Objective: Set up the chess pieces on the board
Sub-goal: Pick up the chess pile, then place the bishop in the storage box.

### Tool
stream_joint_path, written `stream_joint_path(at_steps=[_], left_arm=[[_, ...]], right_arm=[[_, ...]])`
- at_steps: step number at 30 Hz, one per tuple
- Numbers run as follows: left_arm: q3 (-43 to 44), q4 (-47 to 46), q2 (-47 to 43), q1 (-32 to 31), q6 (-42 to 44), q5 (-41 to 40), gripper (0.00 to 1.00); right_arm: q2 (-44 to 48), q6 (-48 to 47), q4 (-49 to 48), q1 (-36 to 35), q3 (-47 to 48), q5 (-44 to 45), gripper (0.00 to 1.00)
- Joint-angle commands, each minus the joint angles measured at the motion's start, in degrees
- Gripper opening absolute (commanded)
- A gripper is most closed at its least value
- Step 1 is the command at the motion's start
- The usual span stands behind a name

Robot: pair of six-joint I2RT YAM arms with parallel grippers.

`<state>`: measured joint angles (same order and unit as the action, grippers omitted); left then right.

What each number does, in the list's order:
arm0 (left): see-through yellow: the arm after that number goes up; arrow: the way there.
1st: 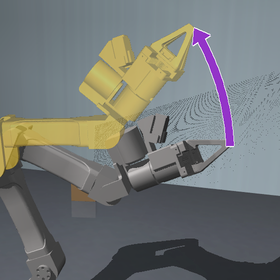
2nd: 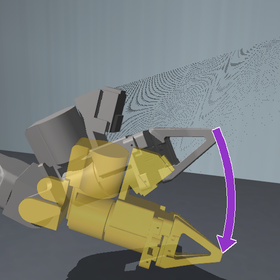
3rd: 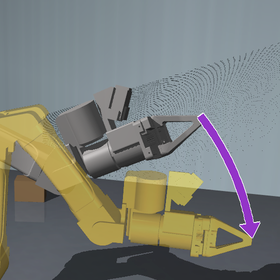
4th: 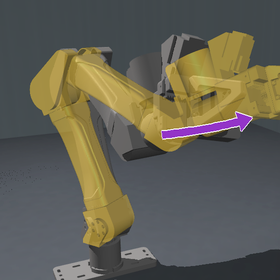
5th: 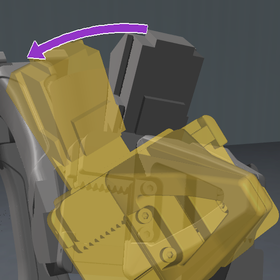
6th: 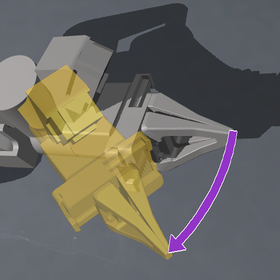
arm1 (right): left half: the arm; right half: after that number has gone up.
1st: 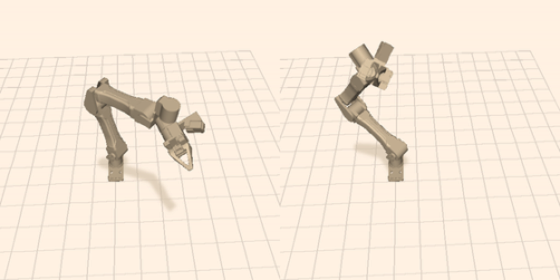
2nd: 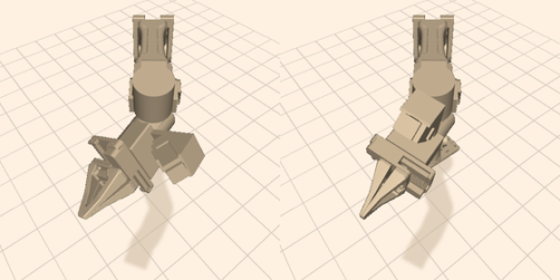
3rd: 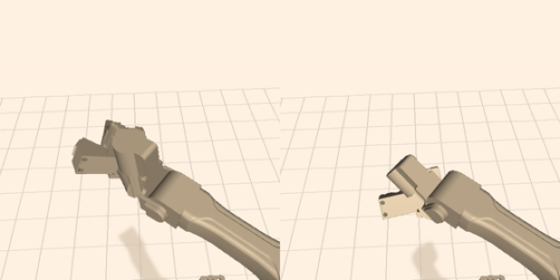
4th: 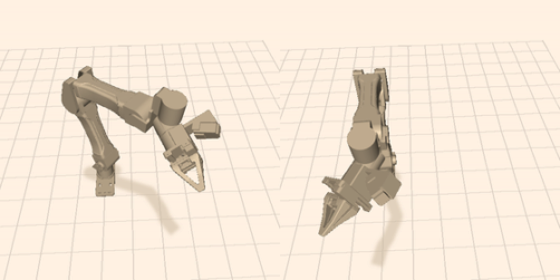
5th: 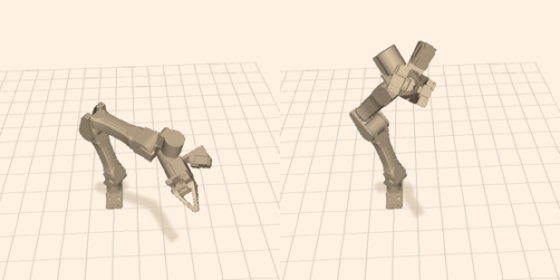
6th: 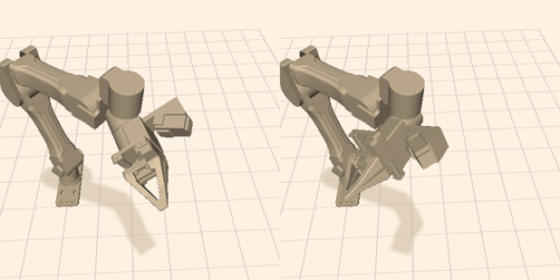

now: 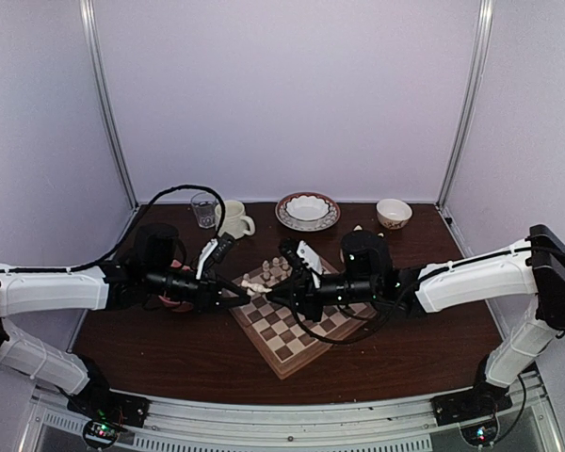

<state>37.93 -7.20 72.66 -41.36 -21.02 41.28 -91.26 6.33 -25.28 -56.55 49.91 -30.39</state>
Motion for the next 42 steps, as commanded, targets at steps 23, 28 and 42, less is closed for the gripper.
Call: stream_joint_path(at_steps=[23,28,42], left_arm=[[-0.62,-0.73,-5.51,-0.38,1.90,-7.77,0.03],[-0.74,0.01,-6.11,-0.38,1.75,-10.21,0.03],[-1.39,14.40,-10.01,4.29,-5.89,-44.84,0.00]], right_arm=[[-2.21,-1.32,5.25,0.57,4.01,0.51,0.00],[-1.69,-1.38,5.54,0.63,3.88,1.13,0.00],[-2.17,-1.44,7.37,0.57,4.63,4.20,0.00]])
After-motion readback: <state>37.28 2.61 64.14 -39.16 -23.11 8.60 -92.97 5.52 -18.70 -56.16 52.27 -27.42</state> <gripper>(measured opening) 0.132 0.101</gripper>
